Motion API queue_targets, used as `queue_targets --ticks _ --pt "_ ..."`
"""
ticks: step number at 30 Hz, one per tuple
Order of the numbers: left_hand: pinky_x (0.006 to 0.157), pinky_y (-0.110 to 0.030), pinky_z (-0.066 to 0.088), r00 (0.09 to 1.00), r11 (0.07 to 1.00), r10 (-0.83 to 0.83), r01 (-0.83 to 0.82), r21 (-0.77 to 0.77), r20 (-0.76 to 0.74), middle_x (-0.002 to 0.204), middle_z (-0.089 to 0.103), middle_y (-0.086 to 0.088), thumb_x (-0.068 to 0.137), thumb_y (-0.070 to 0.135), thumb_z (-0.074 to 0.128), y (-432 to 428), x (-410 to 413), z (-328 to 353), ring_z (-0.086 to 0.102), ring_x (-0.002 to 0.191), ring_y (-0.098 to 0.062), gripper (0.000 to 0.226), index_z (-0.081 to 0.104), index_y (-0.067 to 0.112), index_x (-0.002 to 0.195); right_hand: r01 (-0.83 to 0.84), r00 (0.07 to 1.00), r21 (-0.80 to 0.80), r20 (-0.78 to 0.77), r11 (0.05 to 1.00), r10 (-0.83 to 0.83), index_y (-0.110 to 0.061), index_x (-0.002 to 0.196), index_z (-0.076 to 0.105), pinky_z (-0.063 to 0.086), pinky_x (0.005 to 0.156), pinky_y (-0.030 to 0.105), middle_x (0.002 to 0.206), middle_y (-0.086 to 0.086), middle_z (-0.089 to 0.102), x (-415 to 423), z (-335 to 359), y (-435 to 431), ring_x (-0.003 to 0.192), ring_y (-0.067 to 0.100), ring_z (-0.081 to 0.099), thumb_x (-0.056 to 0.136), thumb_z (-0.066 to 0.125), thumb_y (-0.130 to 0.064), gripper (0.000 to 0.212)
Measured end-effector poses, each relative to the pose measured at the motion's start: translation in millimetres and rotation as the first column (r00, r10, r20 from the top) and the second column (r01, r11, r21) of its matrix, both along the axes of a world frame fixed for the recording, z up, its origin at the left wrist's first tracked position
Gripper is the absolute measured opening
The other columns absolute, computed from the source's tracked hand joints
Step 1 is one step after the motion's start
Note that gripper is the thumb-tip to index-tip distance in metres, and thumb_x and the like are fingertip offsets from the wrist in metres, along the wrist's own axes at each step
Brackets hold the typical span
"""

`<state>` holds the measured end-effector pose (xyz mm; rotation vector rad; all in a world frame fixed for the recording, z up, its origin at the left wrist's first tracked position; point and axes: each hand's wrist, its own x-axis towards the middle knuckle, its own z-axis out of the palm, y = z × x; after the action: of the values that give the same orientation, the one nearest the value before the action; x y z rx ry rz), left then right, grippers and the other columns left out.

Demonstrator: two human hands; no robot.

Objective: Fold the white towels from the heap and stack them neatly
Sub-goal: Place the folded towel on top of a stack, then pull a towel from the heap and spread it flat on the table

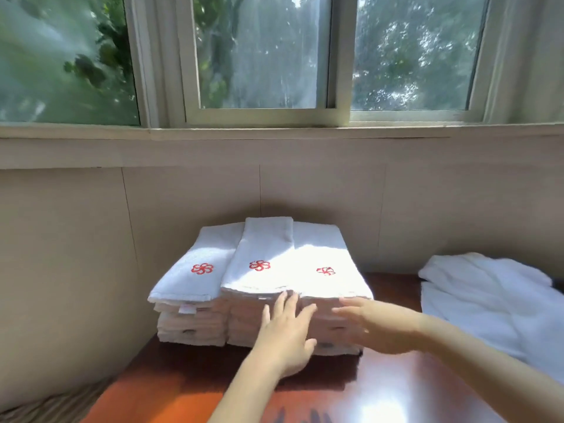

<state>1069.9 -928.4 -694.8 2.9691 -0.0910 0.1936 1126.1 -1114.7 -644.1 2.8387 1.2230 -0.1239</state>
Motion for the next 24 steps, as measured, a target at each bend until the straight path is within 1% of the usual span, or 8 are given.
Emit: queue_targets --ticks 4,8,11,14,17,20,22,24 --pt "0.119 -0.047 0.005 0.993 0.993 -0.116 0.116 -0.002 -0.030 0.161 0.002 -0.003 0.097 0.033 0.044 -50.9 -8.9 -10.0 -0.005 0.147 -0.020 0.056 0.025 0.028 0.149 0.221 0.970 0.037 -0.113 0.975 -0.215 -0.029 0.144 0.038 0.025 0.107 0.018 0.150 -0.009 0.035 -4.9 -17.1 -94.9 0.136 0.007 0.034 0.099 0.044 -0.036 0.046" --pt "0.116 -0.042 0.017 0.980 0.980 -0.197 0.196 -0.028 -0.041 0.158 0.014 -0.003 0.096 0.034 0.045 -109.5 -1.0 -19.5 0.008 0.145 -0.018 0.052 0.033 0.028 0.146 0.429 0.895 0.015 -0.144 0.903 -0.423 -0.025 0.138 0.045 0.031 0.096 0.017 0.144 -0.008 0.042 -4.9 -47.3 -198.4 0.130 0.009 0.041 0.098 0.044 -0.032 0.041" --pt "0.116 -0.041 0.022 0.953 0.957 -0.289 0.285 -0.053 -0.095 0.156 0.017 -0.005 0.095 0.033 0.048 -166.9 13.9 -29.5 0.014 0.144 -0.019 0.051 0.036 0.027 0.145 0.577 0.816 0.056 -0.077 0.815 -0.573 -0.023 0.142 0.039 0.029 0.106 0.022 0.145 -0.002 0.041 -5.7 -75.3 -264.8 0.133 0.015 0.039 0.097 0.046 -0.032 0.046" --pt "0.115 -0.040 0.023 0.913 0.925 -0.380 0.372 -0.081 -0.150 0.156 0.018 -0.006 0.094 0.031 0.050 -229.6 33.4 -38.3 0.016 0.144 -0.020 0.054 0.035 0.025 0.146 0.693 0.714 0.105 0.041 0.714 -0.699 -0.024 0.146 0.030 0.033 0.107 0.029 0.147 0.001 0.038 0.0 -99.2 -314.2 0.136 0.019 0.036 0.093 0.049 -0.041 0.059" --pt "0.113 -0.039 0.026 0.870 0.881 -0.472 0.458 -0.122 -0.144 0.151 0.027 -0.007 0.093 0.025 0.051 -292.5 53.5 -46.3 0.024 0.140 -0.023 0.057 0.033 0.021 0.146 0.733 0.670 0.182 -0.033 0.655 -0.741 -0.020 0.140 0.034 0.040 0.097 0.032 0.137 0.004 0.047 7.0 -121.5 -350.3 0.128 0.023 0.045 0.089 0.053 -0.041 0.059" --pt "0.114 -0.032 0.019 0.836 0.838 -0.530 0.491 -0.237 -0.144 0.153 0.028 -0.009 0.092 0.021 0.052 -348.5 68.9 -60.5 0.025 0.141 -0.022 0.063 0.027 0.013 0.149 0.736 0.668 0.241 -0.107 0.632 -0.737 -0.020 0.102 0.049 0.036 0.075 0.030 0.101 0.000 0.056 9.7 -144.2 -369.0 0.107 0.022 0.055 0.086 0.055 -0.044 0.029" --pt "0.114 -0.027 0.017 0.850 0.837 -0.497 0.416 -0.355 -0.173 0.155 0.025 -0.009 0.091 0.023 0.055 -377.1 76.5 -76.3 0.023 0.143 -0.020 0.069 0.022 0.011 0.151 0.731 0.649 0.357 -0.096 0.582 -0.755 -0.023 0.097 0.052 0.037 0.078 0.031 0.102 -0.002 0.058 9.2 -159.4 -369.6 0.106 0.020 0.053 0.086 0.056 -0.046 0.026" --pt "0.111 -0.027 0.018 0.894 0.859 -0.416 0.328 -0.393 -0.164 0.150 0.032 -0.010 0.092 0.029 0.054 -394.3 81.5 -91.4 0.027 0.140 -0.021 0.062 0.031 0.014 0.147 0.706 0.635 0.427 -0.026 0.565 -0.772 -0.026 0.094 0.050 0.040 0.082 0.033 0.106 -0.002 0.059 8.3 -168.4 -362.7 0.109 0.020 0.052 0.090 0.052 -0.042 0.017"
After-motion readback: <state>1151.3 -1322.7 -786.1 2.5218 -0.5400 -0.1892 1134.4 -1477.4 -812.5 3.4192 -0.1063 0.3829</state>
